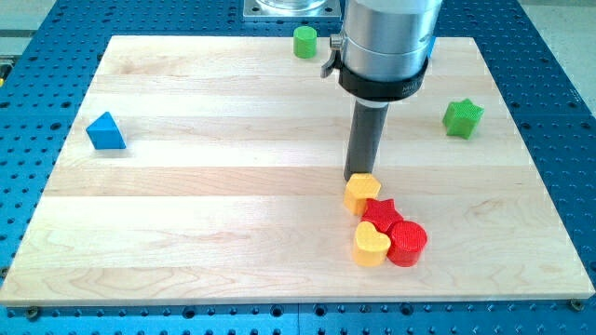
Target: Touch the bottom of green star
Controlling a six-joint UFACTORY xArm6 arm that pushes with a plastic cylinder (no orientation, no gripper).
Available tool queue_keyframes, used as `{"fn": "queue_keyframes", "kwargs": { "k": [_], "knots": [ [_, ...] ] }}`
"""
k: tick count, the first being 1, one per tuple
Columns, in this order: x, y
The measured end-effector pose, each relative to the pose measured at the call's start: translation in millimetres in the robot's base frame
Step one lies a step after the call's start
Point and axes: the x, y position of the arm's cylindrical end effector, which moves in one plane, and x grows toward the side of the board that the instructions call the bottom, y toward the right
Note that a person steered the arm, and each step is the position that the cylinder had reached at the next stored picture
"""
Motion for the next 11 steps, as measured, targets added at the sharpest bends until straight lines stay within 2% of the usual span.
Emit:
{"fn": "queue_keyframes", "kwargs": {
  "k": [1,3,5,6,7,9,10,11],
  "knots": [
    [-13,-18],
    [-65,-125],
    [-69,-140],
    [-65,-94],
    [-65,-19],
    [-56,2],
    [-45,40],
    [-45,102]
  ]
}}
